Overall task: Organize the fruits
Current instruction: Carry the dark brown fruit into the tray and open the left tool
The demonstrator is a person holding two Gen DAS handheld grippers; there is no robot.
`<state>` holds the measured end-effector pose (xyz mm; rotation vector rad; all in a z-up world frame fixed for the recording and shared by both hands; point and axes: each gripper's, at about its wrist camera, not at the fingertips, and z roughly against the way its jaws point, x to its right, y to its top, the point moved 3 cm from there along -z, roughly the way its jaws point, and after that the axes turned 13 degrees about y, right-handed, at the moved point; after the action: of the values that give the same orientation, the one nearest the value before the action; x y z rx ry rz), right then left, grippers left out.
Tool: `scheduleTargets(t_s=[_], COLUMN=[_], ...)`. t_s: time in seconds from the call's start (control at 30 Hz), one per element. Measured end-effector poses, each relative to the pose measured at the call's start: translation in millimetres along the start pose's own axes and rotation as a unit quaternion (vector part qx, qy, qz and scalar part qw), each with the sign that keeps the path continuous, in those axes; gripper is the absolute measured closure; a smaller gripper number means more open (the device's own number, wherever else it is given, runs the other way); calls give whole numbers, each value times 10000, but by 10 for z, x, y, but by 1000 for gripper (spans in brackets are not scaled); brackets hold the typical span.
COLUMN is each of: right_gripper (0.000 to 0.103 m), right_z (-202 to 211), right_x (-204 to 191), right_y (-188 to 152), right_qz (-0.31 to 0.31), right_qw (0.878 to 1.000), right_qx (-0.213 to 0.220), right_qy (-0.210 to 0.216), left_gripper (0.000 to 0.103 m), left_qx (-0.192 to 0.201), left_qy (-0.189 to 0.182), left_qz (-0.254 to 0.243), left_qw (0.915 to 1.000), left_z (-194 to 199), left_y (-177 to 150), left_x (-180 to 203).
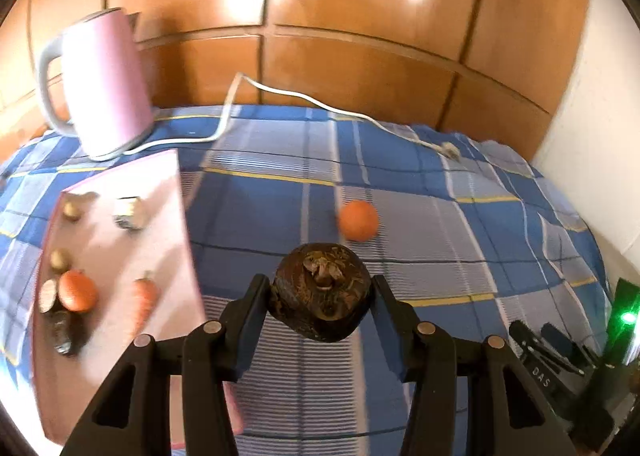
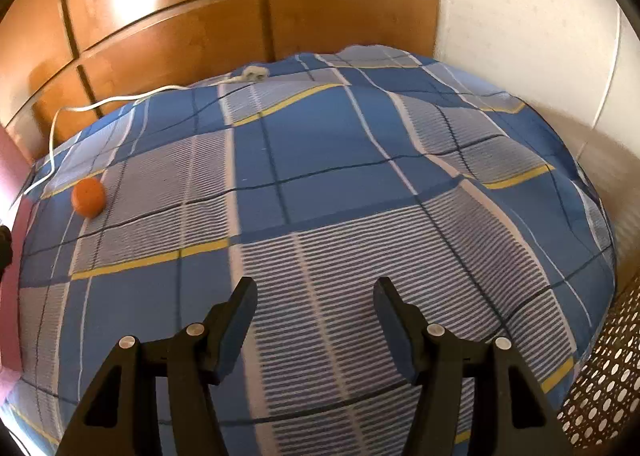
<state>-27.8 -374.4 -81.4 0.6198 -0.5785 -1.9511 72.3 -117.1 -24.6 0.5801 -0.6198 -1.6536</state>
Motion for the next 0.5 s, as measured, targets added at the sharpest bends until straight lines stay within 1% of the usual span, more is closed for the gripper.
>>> scheduleTargets(t_s=[0.1,0.23,0.4,0.47,0.5], right_gripper=[42,42,42,41,39], right_z=[-21,-17,-9,-10,-10], right_x=[-62,-69,6,7,8], right_y=[-36,-50,-62,-72,-76], right_qz=[19,-25,-124,-118,-133], right_qw=[9999,9999,9997,9996,9996], right_qx=[-85,-92,-43,-11,3], right_qy=[85,37,-218,-238,-232], left_gripper=[51,51,51,51,51], left_qx=[42,49,-78,-147,-167], left_qy=[95,258,500,613,660], left_qz=[196,538,1101,1323,1404], left_qw=[9998,9982,9926,9892,9878], left_z=[43,63,4,-30,-43], left_y=[-17,-28,-69,-107,-127], left_x=[-174,-456,-918,-1128,-1213])
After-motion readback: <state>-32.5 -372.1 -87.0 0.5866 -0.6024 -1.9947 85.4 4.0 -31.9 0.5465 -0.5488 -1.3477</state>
